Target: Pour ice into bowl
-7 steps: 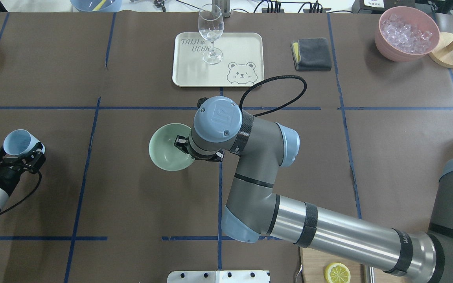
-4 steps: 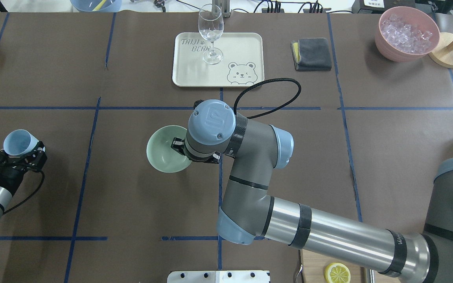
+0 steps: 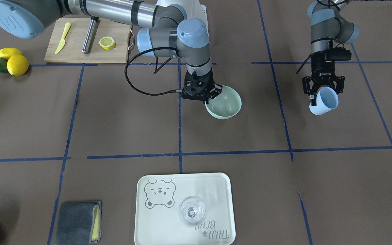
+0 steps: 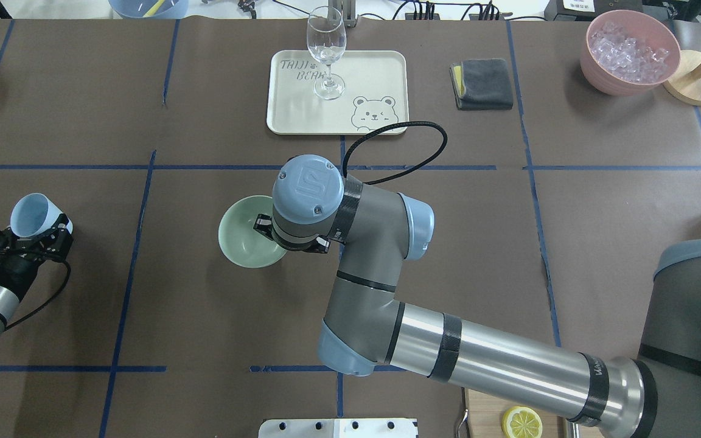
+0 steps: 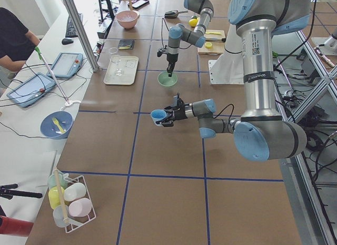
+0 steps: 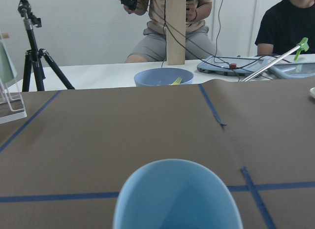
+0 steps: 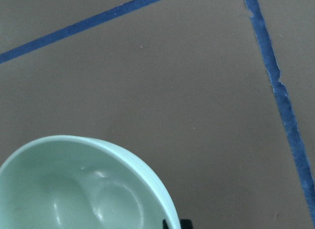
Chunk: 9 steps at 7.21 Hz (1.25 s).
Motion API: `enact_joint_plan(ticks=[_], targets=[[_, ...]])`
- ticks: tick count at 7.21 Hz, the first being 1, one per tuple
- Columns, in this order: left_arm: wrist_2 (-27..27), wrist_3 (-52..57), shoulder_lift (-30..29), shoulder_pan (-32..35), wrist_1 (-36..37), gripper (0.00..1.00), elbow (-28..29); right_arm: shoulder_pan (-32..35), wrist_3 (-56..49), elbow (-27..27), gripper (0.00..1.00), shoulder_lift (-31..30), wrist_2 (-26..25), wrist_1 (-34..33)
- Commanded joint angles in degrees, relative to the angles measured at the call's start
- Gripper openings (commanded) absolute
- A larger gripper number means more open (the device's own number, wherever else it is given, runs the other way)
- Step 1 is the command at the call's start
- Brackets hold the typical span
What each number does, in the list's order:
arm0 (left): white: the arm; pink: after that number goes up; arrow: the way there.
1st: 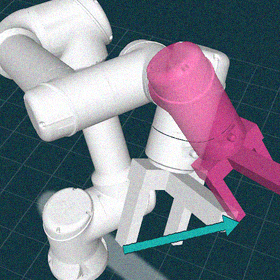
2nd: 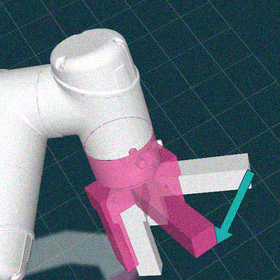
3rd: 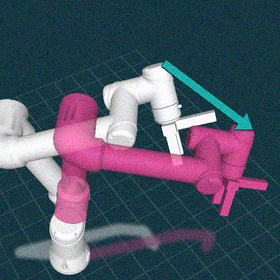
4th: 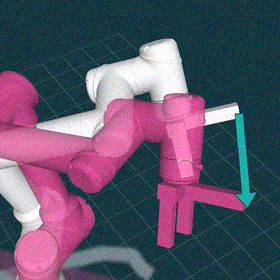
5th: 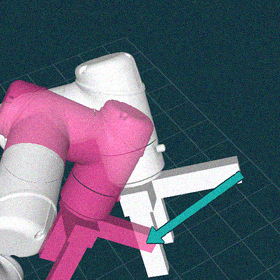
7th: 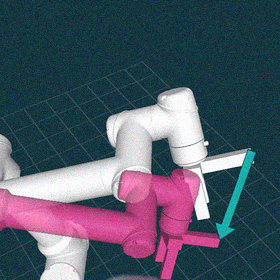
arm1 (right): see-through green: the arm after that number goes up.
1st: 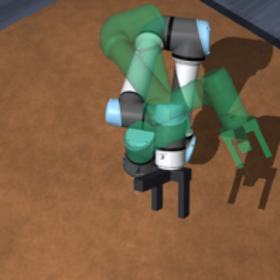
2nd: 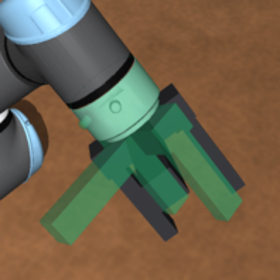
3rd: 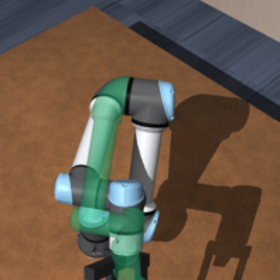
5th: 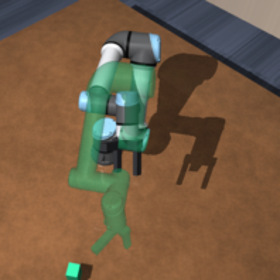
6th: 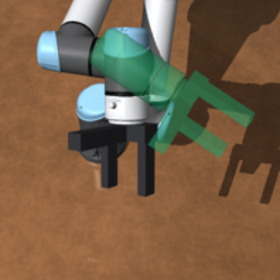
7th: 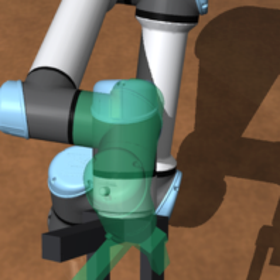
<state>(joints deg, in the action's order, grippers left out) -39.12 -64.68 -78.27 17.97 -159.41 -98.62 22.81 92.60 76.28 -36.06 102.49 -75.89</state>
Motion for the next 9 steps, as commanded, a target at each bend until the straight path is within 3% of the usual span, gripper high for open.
enact_joint_plan(ticks=[1, 3, 5, 6, 7, 9], targets=[[0.0, 1.4, -0.7, -0.1, -0.1, 0.0, -2.8, 0.0, 0.5, 0.4, 0.99, 0.2, -0.2, 0.2], [0.0, 1.5, -4.6, -0.3, -0.1, 0.0, -2.9, 2.4, 0.5, 4.8, 1.0, -1.7, 2.0, -0.3], [0.0, 3.1, -10.5, -0.7, 0.7, 0.0, -1.9, 6.1, -0.2, 15.5, 1.0, -11.6, 5.3, -0.6], [0.1, 12.2, -13.7, -1.7, 1.1, 0.0, -1.9, 7.8, -0.9, 19.7, 1.0, -16.5, 7.5, -0.2], [0.2, 15.5, -15.1, -2.1, 3.9, 0.0, -2.3, 8.0, -4.3, 22.5, 1.0, -20.1, 7.6, 0.0], [0.7, 15.9, -22.3, -2.5, 16.5, 0.0, -2.9, 8.6, -8.5, 29.3, 1.0, -28.2, 7.6, 0.3]])
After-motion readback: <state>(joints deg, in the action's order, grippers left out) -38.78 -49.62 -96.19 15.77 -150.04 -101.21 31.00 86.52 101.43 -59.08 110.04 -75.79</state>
